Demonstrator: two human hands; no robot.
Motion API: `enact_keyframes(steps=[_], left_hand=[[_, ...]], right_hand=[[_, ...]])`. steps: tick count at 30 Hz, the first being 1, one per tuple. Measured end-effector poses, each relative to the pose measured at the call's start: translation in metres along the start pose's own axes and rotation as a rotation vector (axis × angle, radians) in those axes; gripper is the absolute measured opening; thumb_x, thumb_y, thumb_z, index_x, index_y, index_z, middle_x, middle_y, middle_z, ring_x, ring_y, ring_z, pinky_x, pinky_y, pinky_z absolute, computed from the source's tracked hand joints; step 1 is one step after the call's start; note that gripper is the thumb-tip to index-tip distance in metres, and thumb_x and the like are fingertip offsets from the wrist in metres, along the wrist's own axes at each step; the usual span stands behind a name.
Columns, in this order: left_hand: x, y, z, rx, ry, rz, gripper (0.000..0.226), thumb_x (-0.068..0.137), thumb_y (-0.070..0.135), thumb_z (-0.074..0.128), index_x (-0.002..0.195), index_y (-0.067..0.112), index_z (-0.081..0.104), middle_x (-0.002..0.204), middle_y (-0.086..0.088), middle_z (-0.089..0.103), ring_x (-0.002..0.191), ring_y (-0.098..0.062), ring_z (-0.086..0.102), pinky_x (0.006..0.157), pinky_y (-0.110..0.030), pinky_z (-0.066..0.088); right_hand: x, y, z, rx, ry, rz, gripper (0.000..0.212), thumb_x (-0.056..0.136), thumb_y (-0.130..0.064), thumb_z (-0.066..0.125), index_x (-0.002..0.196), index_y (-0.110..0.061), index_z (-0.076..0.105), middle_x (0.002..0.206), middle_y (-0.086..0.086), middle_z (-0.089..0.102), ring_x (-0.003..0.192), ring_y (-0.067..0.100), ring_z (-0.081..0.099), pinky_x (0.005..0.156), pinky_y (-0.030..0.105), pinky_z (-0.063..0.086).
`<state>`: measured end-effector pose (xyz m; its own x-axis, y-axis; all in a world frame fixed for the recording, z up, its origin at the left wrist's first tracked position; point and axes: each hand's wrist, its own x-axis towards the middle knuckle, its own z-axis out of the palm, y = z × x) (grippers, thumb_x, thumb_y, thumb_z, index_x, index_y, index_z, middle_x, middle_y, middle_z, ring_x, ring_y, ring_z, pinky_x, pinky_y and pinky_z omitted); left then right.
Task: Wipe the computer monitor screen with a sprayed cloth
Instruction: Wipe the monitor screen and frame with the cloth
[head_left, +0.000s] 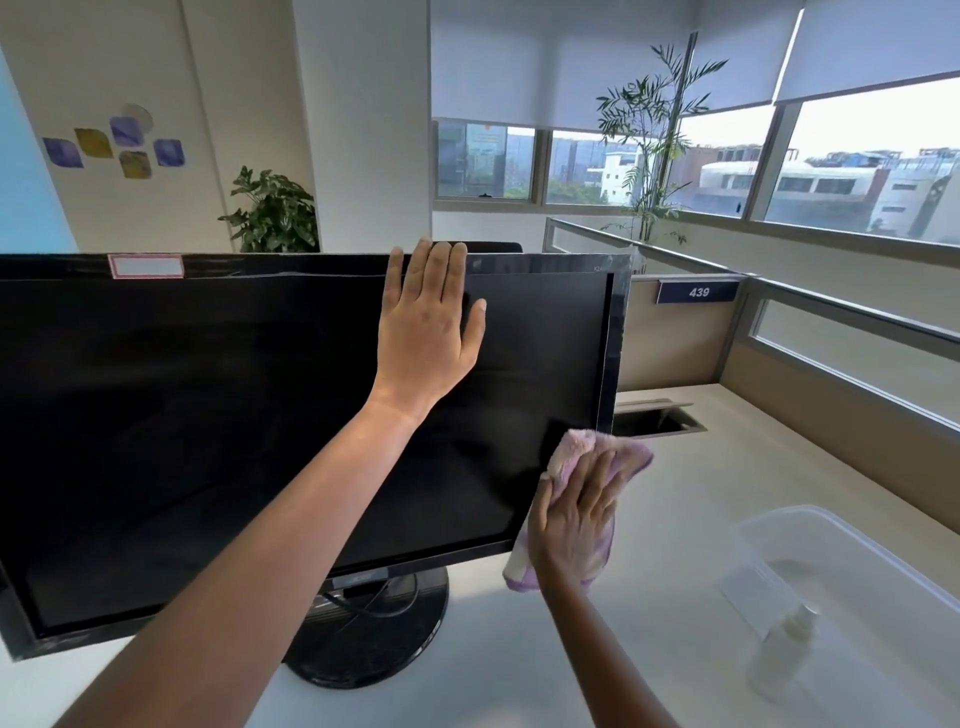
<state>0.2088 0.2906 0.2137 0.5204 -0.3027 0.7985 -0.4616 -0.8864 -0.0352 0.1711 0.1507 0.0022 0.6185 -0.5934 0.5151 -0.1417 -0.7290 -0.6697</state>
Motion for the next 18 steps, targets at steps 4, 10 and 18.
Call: enact_keyframes(steps=[4,10,18], left_hand=[[0.002,-0.009,-0.009,-0.033,-0.010,0.050,0.050,0.095,0.031,0.034,0.136,0.002,0.037,0.139,-0.019,0.046,0.134,-0.032,0.038,0.117,-0.042,0.017],[0.001,-0.040,-0.032,-0.017,-0.058,0.160,0.052,0.095,0.033,0.026,0.136,0.004,0.039,0.139,-0.017,0.048,0.133,-0.029,0.042,0.115,-0.039,0.025],[-0.023,-0.094,-0.043,0.040,0.031,0.077,0.053,0.094,0.030,0.024,0.137,0.002,0.038,0.142,-0.019,0.044,0.135,-0.031,0.037,0.115,-0.044,0.022]], right_hand=[[-0.012,-0.022,0.007,0.092,0.038,0.167,0.057,0.093,-0.044,0.004,0.142,-0.018,-0.007,0.154,0.006,-0.012,0.144,0.025,-0.012,0.113,0.025,-0.018],[0.004,-0.102,0.006,0.359,0.107,0.297,0.057,0.091,-0.037,0.014,0.143,-0.023,-0.006,0.157,0.004,-0.012,0.143,0.028,-0.018,0.115,0.047,-0.010],[-0.009,-0.185,0.024,0.235,0.122,-0.139,0.058,0.093,-0.040,0.015,0.145,-0.019,-0.001,0.153,0.003,-0.004,0.143,0.034,-0.005,0.114,0.058,-0.001]])
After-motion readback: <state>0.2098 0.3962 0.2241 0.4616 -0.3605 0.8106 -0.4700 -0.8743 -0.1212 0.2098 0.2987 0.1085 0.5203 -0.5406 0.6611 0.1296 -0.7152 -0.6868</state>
